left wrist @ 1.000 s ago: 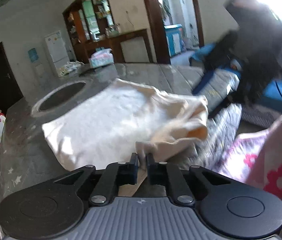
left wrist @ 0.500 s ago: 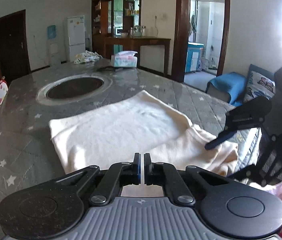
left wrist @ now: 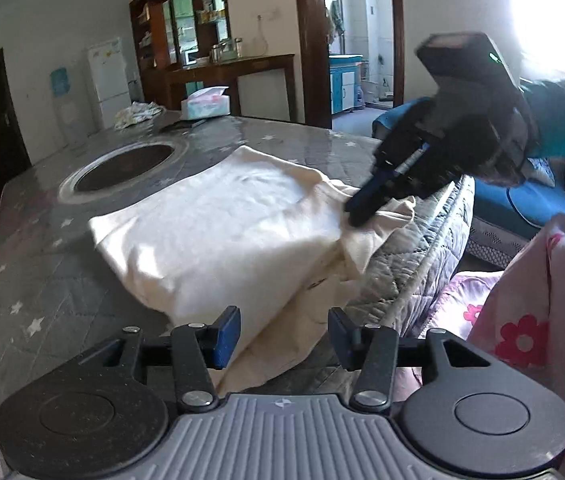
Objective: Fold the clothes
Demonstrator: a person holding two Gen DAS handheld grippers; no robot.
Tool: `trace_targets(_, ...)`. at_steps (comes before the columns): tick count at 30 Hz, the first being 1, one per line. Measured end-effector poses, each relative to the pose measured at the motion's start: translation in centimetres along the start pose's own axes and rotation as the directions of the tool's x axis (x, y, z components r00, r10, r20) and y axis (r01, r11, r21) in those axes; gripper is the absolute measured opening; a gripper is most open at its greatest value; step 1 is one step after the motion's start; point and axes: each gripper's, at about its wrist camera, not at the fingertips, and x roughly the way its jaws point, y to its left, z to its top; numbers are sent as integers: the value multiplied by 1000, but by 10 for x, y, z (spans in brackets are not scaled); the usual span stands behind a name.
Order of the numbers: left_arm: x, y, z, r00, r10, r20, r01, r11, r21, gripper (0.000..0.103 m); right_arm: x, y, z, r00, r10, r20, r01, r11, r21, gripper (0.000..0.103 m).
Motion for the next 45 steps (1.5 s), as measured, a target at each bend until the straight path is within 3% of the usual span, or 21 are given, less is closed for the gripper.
trace_targets(4,13,-13,-1,1000,11,17,-12,998,58,49,-1,-1,-2,1000,-13,0,13,1000,7,8)
trace_targets(6,19,-16,1,999,19,32,-22,997,75,21,-2,1,-4,1000,-19,-1,19,1000,-4,9)
trace_targets(9,20,-10,8,998,25,60,-28,999,42,10,-10,6,-6,1000,-26,12,26,999,-37,15)
trace_targets(13,25,4,18,996,37,76,-35,999,-27,8,-24,13,-11,1000,-24,11,26,993,-113,50)
trace_targets(14,28,7,21,997,42,71,-39,998,-47,8,-25,16,-13,1000,-18,4,18,990,-140,52)
trace_targets(20,46,37,35,998,25,60,-12,977,-213,7,-23,29,-22,1000,7,-11,-10,969,-246,62)
trace_targets(22,52,47,38,999,19,48,-6,966,-259,2,-16,33,-24,1000,-9,0,8,963,-271,63)
trace_targets(24,58,56,38,999,14,35,-4,956,-293,2,-10,31,-22,1000,-19,6,20,965,-261,61)
trace_targets(26,62,61,36,1000,12,25,-4,950,-313,2,-9,26,-19,1000,-6,5,7,975,-224,50)
trace_targets(27,62,63,35,1000,5,25,3,949,-317,2,-8,24,-18,1000,0,4,1,979,-205,46)
trace_targets(29,58,62,30,999,-14,30,23,950,-312,3,-6,18,-15,1000,13,3,-12,986,-168,26)
trace_targets(30,54,61,27,999,-21,32,30,952,-305,4,-5,16,-13,1000,19,2,-18,989,-149,23)
trace_targets(34,33,57,19,999,-23,45,35,957,-287,14,-1,6,-8,999,44,2,-44,996,-73,19)
trace_targets(39,-5,40,6,997,-27,70,40,981,-192,53,-1,-10,1,997,75,20,-76,996,38,13)
trace_targets(45,-5,10,-6,1000,9,23,-9,1000,-29,59,3,-18,8,996,81,30,-83,991,100,10)
